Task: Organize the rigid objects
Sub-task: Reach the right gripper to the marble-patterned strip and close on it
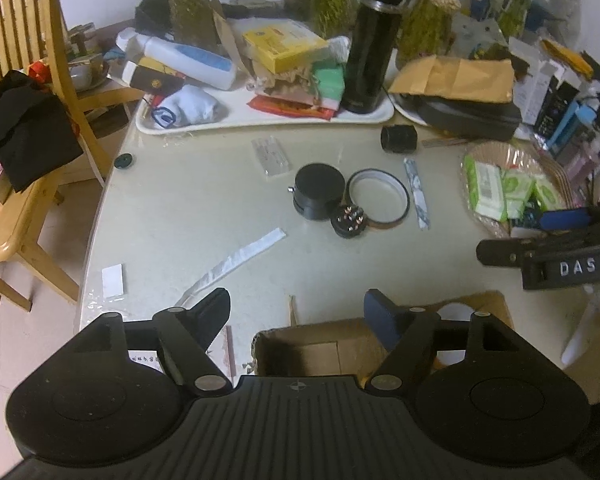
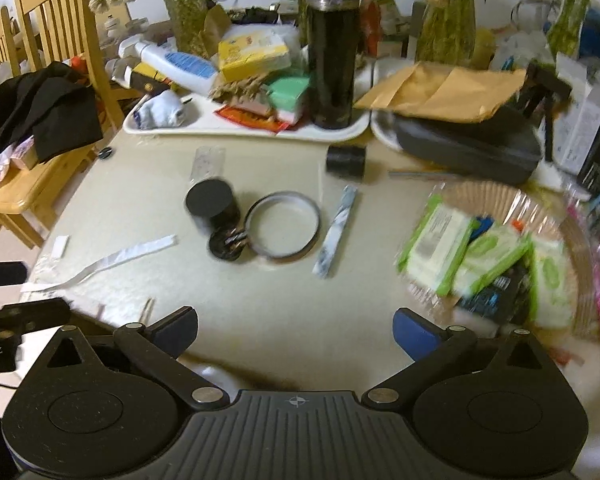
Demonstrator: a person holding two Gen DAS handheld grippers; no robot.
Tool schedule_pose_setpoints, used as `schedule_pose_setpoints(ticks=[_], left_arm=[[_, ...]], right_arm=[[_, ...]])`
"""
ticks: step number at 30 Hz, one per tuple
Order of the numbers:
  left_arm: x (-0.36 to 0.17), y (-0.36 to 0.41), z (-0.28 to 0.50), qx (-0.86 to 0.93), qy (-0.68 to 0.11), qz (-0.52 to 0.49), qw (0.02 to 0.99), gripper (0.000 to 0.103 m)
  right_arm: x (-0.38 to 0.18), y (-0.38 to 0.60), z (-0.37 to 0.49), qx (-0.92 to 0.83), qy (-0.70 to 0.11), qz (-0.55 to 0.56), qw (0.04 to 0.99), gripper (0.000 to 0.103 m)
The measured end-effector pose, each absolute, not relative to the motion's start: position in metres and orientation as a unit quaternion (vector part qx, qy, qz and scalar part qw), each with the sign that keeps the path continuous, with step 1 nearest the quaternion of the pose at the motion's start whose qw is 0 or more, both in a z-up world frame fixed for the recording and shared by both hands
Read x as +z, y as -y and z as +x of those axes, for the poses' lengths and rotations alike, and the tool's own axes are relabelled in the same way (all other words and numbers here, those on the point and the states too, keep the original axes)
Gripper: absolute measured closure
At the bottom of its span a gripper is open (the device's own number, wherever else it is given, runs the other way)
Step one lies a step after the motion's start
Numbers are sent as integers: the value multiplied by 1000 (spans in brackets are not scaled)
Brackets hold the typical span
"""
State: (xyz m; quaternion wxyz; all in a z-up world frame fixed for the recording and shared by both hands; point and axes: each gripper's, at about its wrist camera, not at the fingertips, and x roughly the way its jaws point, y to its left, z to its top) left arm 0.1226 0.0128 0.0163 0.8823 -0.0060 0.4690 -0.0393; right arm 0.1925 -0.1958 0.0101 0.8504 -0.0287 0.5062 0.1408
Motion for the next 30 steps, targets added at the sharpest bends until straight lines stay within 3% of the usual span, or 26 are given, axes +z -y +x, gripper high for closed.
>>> schedule_pose_setpoints(ticks=[7, 11, 30], left_arm=[[24, -18, 123, -15, -443, -14, 896, 28], [25, -19, 125, -2, -433, -16, 901, 20], [23, -22, 125, -3, -448, -12, 894, 20]], right_arm=[[1, 216, 217, 131, -507, 20, 851, 0], [-10, 213, 227, 136, -509, 20, 850, 0], [-36, 202, 257, 124, -516, 6, 847, 0]])
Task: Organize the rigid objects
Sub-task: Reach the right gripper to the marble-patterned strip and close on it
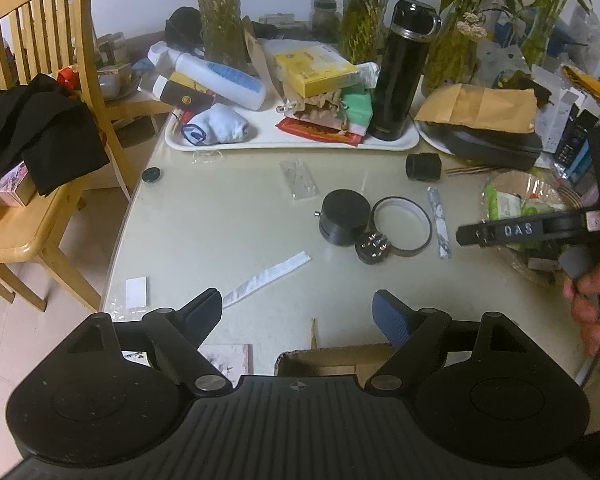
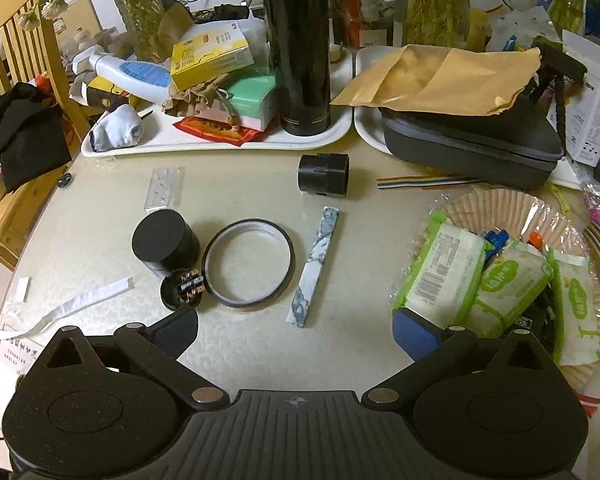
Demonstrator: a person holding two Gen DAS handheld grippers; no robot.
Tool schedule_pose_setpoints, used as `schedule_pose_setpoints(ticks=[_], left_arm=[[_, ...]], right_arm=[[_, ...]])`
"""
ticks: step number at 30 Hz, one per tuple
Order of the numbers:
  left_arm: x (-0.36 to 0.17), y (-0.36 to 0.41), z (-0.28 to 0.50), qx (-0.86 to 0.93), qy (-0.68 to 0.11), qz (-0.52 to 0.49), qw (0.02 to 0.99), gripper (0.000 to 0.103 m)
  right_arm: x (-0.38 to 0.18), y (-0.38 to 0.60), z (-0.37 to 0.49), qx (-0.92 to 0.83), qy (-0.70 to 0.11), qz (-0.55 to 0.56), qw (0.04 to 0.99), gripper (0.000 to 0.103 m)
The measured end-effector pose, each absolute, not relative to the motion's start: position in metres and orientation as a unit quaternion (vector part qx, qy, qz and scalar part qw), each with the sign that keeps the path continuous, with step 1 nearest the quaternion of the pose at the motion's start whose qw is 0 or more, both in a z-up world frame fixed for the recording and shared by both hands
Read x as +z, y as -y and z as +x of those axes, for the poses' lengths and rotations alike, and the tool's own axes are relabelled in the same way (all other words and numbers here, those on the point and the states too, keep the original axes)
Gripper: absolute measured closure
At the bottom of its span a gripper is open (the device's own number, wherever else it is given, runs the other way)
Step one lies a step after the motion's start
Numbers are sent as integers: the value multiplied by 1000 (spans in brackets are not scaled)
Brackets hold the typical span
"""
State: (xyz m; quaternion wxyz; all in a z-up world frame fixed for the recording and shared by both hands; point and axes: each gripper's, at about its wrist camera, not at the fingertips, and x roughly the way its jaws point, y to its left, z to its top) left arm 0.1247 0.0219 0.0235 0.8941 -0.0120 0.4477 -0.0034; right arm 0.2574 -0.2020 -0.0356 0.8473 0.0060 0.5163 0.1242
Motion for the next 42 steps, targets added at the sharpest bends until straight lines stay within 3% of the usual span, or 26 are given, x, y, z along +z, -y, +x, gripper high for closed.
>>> schedule_pose_setpoints(ticks=[15, 21, 34, 42], left_arm=[[29, -41, 126, -17, -467, -59, 882, 20], [30, -44, 127, -17, -469, -71, 880, 20], [29, -40, 129, -23, -475, -60, 877, 20], [28, -39, 131, -22, -481, -57, 875, 20]], right_arm=[[-53, 198, 287, 120, -517, 3, 847, 3], [-61, 197, 300, 121, -512, -1, 851, 14], [-96, 203, 325, 96, -537, 24, 838, 64], [-107, 201, 329, 93, -541, 19, 836, 72]])
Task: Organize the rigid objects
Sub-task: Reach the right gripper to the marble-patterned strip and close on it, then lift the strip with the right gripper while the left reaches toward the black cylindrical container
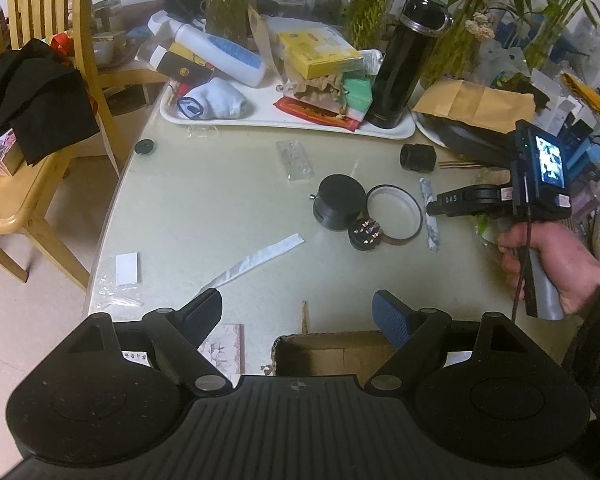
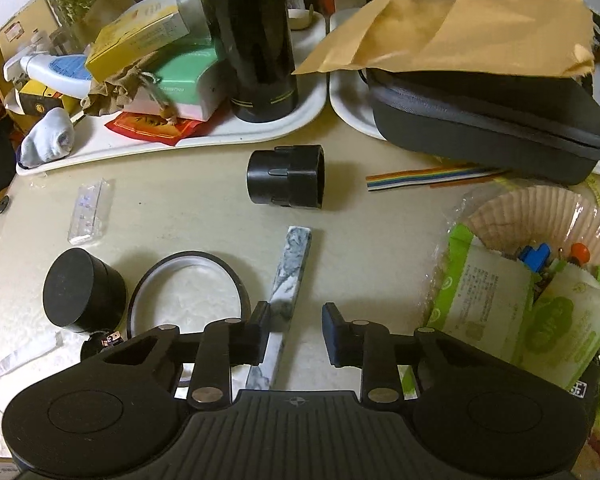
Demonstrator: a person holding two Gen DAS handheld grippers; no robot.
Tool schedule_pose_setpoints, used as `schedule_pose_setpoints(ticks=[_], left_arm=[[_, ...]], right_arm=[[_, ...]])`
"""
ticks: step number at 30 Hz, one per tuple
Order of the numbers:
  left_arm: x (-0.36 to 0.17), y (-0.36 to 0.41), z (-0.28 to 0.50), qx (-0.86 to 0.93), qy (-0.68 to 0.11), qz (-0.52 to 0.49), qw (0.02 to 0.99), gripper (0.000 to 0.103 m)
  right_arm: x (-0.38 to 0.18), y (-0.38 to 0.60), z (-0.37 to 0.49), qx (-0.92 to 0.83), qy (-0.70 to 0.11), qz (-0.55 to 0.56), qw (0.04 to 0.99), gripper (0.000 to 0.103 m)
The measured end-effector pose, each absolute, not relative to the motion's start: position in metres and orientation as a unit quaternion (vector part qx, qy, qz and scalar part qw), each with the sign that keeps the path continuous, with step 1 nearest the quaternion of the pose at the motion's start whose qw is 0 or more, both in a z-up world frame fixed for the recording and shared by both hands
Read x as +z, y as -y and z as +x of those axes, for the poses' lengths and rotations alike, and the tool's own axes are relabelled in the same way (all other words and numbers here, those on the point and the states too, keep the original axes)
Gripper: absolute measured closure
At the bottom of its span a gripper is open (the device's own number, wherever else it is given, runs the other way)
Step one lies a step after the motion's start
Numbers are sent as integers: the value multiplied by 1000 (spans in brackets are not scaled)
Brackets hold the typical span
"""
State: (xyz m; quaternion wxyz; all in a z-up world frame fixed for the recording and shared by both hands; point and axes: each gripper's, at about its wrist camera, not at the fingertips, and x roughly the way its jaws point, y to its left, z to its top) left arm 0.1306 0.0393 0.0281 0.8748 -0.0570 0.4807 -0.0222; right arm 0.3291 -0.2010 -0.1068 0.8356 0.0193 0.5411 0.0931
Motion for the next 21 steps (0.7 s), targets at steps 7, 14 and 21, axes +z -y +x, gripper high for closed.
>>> schedule_pose_setpoints(ticks=[7, 14, 21], left_arm=[[26, -40, 130, -23, -482, -54, 874, 20], [26, -37, 130, -22, -482, -47, 875, 20], [27, -39, 129, -19, -480, -45, 876, 20]], right_arm=[[-113, 187, 328, 98, -551, -18, 828, 73], [-113, 181, 325, 95, -549, -43, 829, 86], [-108, 185, 319, 72, -546, -68, 832, 86]])
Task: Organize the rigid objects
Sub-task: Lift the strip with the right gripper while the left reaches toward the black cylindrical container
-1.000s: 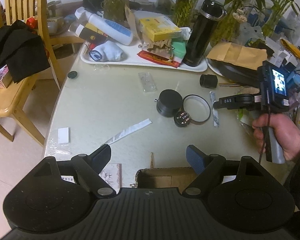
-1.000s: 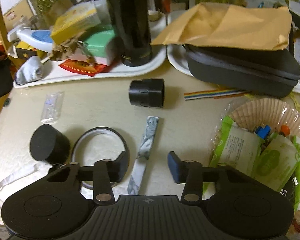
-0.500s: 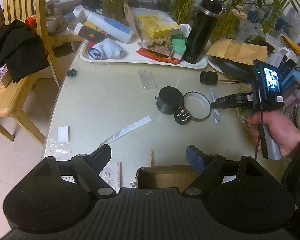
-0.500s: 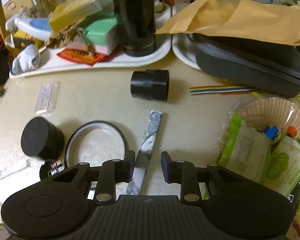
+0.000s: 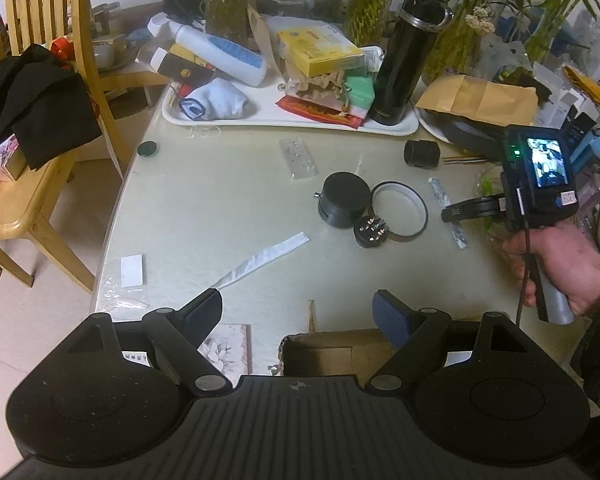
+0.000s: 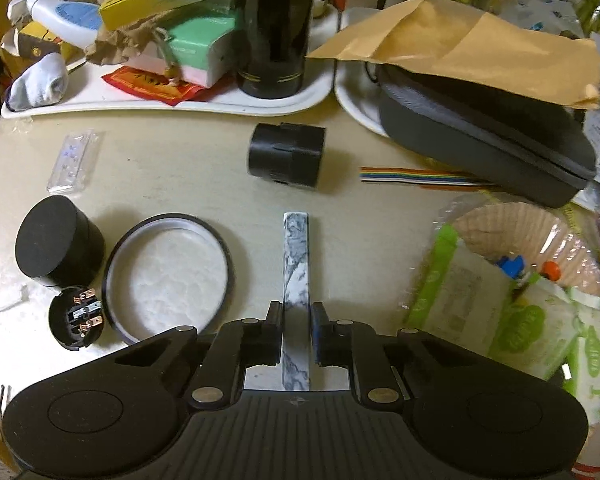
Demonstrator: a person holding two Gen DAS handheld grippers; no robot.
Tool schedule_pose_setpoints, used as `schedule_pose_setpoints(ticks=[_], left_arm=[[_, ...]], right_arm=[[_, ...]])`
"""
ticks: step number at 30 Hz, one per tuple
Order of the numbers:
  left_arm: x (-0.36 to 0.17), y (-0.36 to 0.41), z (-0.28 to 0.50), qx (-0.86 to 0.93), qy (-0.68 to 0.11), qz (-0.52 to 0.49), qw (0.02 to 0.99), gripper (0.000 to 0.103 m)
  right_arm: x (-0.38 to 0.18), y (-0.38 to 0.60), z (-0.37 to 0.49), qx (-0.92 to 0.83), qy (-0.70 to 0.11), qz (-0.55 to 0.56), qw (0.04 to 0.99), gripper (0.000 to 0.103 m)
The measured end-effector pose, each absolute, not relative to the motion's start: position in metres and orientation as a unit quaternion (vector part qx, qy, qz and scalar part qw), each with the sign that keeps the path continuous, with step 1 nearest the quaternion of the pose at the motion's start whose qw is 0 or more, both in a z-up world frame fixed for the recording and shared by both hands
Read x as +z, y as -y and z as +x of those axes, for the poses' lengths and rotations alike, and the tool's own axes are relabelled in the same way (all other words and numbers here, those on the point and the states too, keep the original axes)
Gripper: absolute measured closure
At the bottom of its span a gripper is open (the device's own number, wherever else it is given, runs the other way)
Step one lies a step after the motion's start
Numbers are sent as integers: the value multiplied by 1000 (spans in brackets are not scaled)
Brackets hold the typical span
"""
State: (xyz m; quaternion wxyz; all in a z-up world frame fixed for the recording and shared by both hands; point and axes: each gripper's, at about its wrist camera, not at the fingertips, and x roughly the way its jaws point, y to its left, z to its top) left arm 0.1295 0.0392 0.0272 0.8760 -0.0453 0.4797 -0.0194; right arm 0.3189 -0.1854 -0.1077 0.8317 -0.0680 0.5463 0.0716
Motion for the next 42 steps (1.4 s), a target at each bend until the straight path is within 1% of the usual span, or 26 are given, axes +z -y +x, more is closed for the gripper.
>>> schedule_pose_setpoints(ticks=[5, 12, 18, 22, 30, 36, 42], left_arm=[[29, -39, 129, -19, -475, -45, 879, 20], [31, -33, 128, -31, -464, -37, 884, 20], [34, -30, 128, -40, -452, -37, 891, 20], [36, -23, 126, -43, -441, -17, 896, 20], [39, -19, 137, -53, -418, -16, 907, 21], [39, -17, 152, -53, -392, -9, 918, 21], [30, -14, 164, -53, -384, 4, 922, 21]], right_arm=[[-86, 194, 315, 80, -537, -53, 838, 87], [-40, 199, 298, 118, -521, -34, 844, 87], [-4, 204, 263, 143, -504, -17, 851, 86], [13, 206, 233, 164, -494, -4, 854, 86], [23, 211, 200, 179, -489, 19, 854, 86], [25, 215, 190, 181, -488, 37, 853, 86], [27, 210, 186, 189, -485, 33, 853, 86]])
